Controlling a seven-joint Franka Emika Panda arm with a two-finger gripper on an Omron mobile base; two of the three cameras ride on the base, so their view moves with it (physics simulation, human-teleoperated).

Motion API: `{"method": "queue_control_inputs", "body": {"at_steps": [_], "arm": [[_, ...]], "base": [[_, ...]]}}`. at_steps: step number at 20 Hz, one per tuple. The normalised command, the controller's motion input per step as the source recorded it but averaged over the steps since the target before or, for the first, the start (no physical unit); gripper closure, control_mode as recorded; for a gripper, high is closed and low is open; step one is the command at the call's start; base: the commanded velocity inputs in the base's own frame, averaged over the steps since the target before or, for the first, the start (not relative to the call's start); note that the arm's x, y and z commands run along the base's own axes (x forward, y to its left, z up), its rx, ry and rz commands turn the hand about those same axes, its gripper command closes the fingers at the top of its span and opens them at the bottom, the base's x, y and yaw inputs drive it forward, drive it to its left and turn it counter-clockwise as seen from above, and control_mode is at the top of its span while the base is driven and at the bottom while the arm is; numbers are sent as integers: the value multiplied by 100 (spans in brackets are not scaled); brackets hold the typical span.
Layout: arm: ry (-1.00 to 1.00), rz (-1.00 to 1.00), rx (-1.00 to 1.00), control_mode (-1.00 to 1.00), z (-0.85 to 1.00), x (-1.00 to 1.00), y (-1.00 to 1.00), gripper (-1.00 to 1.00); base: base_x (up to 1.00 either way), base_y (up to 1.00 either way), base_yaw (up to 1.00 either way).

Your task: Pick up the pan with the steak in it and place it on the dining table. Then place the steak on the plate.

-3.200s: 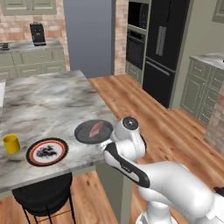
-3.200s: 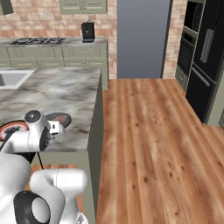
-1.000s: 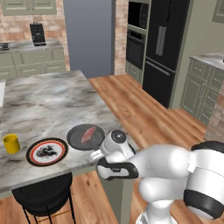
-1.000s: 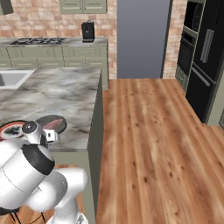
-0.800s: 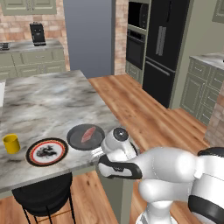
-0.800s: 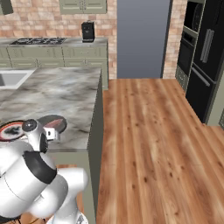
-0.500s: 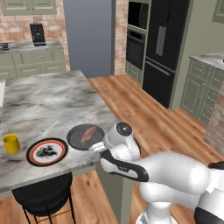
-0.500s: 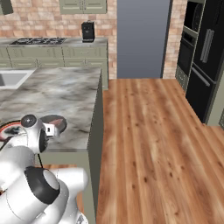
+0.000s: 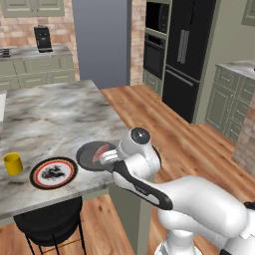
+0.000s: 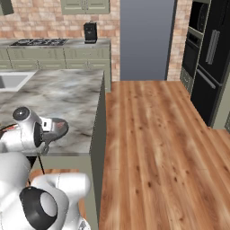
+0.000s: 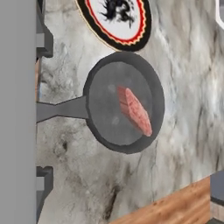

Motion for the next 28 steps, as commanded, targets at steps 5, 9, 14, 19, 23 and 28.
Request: {"method": "queue_control_inputs", "body": {"at_steps": [5, 9, 14, 19, 23, 28], "arm": [[4, -10, 3, -100, 29, 24, 3, -100], [11, -7, 6, -100, 5, 62, 0, -100], [13, -2, 11, -100, 0, 48, 0, -100], [3, 0, 3, -100, -1, 3, 3, -100], [5, -8, 0, -100, -11, 22, 30, -100], [6, -10, 0, -100, -14, 28, 27, -100]], "base": [[0, 0, 0], [0, 0, 0], [0, 0, 0], [0, 0, 0], [0, 0, 0], [0, 0, 0]]}}
